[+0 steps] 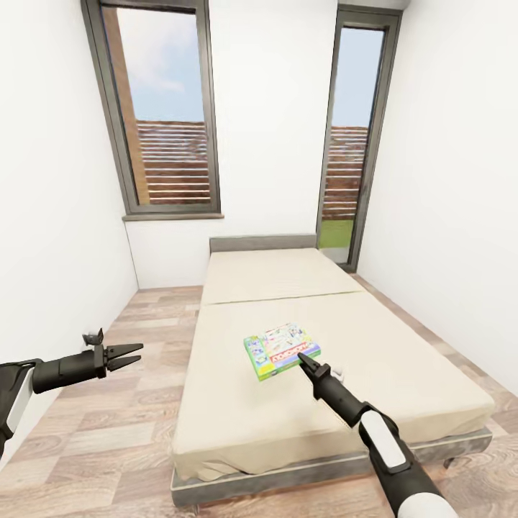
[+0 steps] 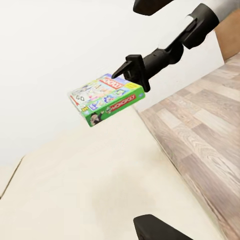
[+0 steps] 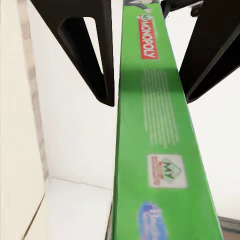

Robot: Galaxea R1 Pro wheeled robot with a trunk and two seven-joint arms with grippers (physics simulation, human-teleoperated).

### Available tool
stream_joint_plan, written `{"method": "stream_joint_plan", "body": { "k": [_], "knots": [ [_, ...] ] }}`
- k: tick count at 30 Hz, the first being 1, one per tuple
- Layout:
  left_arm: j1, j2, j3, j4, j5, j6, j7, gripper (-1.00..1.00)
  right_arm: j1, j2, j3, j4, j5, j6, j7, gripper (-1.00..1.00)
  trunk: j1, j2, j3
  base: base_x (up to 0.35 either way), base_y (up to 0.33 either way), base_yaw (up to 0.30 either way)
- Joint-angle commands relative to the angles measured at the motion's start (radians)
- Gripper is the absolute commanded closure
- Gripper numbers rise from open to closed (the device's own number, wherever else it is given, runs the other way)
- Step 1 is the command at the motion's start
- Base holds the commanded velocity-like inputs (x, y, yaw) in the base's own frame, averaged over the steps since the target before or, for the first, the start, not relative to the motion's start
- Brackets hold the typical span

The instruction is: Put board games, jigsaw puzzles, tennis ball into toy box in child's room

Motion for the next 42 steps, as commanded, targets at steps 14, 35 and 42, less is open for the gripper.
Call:
{"method": "stream_joint_plan", "body": {
  "k": [14, 35, 42],
  "knots": [
    [-0.001, -0.01, -0.002, 0.0, 0.001, 0.01, -0.002, -1.0, 0.008, -0.008, 0.0, -0.059, 0.006, 0.011, 0.046, 1.0, -0.054, 0.098, 0.043, 0.0, 0.0, 0.0],
    [-0.001, -0.013, -0.002, 0.0, 0.001, 0.009, -0.002, -1.0, 0.009, -0.007, -0.001, -0.053, 0.006, 0.004, 0.048, 1.0, -0.134, 0.245, 0.109, 0.0, 0.0, 0.0],
    [-0.001, -0.014, -0.002, 0.0, 0.001, 0.009, -0.001, -1.0, 0.009, -0.01, 0.001, -0.079, 0.008, 0.014, -0.012, 1.0, -0.161, 0.294, 0.131, 0.0, 0.0, 0.0]
  ]
}}
